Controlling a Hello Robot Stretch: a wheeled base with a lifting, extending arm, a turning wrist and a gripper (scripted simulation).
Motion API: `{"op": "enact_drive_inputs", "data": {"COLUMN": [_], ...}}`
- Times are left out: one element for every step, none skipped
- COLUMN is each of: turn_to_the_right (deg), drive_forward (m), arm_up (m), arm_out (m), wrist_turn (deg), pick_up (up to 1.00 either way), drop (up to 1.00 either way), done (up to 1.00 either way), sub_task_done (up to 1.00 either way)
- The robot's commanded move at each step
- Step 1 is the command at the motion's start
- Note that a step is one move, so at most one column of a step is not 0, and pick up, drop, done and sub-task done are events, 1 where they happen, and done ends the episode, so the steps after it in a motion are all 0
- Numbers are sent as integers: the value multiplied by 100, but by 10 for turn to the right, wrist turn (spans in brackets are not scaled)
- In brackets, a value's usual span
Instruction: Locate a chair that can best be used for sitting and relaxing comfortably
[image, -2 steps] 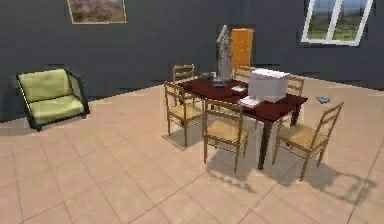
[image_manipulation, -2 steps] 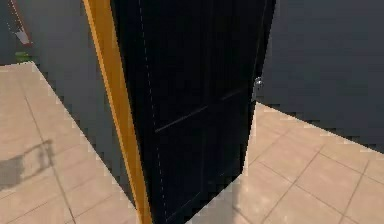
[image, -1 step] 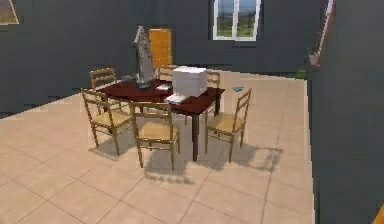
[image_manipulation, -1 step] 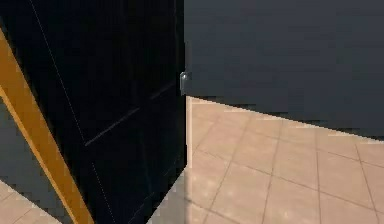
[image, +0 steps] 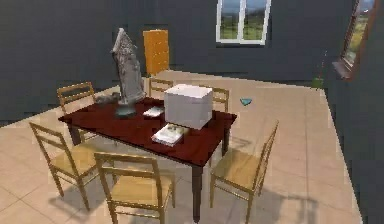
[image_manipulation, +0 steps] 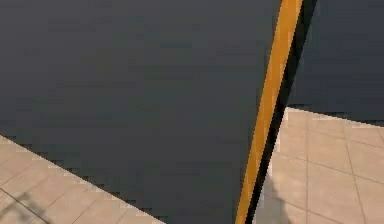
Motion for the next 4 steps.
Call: {"op": "enact_drive_inputs", "data": {"turn_to_the_right": [330,0,-450,0], "drive_forward": [0,10,0,0], "arm_up": [0,0,0,0], "arm_out": [0,0,0,0], "wrist_turn": [0,0,0,0], "pick_up": [0,0,0,0], "drop": [0,0,0,0], "done": [0,0,0,100], "sub_task_done": [0,0,0,0]}}
